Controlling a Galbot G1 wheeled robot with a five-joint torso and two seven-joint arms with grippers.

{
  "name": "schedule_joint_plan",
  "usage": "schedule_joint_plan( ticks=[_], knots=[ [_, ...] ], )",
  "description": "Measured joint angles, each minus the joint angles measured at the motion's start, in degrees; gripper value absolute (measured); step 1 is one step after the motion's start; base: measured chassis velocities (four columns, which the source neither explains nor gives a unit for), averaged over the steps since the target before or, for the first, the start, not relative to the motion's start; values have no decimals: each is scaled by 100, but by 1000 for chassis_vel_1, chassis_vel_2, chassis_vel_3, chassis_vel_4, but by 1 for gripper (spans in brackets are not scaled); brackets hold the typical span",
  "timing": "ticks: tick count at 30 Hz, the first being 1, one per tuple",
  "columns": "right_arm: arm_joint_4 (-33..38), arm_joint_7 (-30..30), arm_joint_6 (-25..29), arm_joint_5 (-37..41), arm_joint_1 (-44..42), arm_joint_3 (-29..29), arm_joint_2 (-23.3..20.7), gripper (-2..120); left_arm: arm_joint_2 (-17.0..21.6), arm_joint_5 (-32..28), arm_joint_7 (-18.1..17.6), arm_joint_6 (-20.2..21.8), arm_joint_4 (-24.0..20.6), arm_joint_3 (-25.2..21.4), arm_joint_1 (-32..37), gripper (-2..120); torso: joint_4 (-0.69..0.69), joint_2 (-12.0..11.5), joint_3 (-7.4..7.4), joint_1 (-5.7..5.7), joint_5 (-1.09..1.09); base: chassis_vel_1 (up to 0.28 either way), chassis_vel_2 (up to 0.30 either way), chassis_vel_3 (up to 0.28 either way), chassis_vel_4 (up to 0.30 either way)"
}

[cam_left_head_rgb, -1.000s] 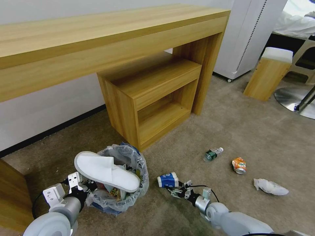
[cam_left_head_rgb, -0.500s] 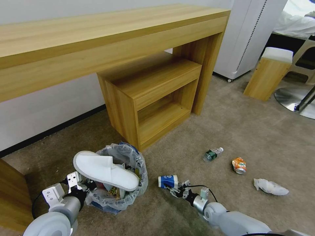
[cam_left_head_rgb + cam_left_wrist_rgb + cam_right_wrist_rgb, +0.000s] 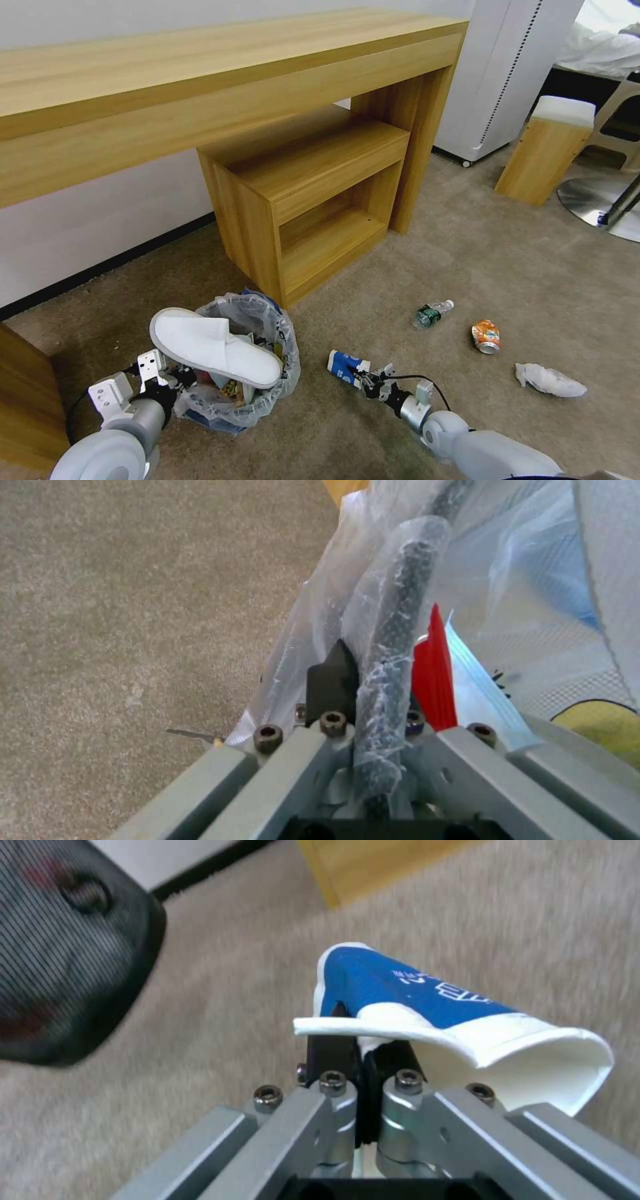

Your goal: Pick up the trash bin and place the garbage on the floor into it.

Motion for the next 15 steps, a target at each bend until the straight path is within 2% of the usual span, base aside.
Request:
schedule_joint_plan(
  ticks=[7, 15],
  knots=[
    [756, -133, 293, -187, 27, 328, -408, 0, 26, 1, 35, -10, 164, 39, -86, 0, 0, 0, 0, 0, -1, 0, 0, 0, 0],
    [1267, -386, 617, -553, 82, 566, -638, 0, 62, 3, 44, -10, 203, 59, -95, 0, -1, 0, 0, 0, 0, 0, 0, 0, 0]
  ],
)
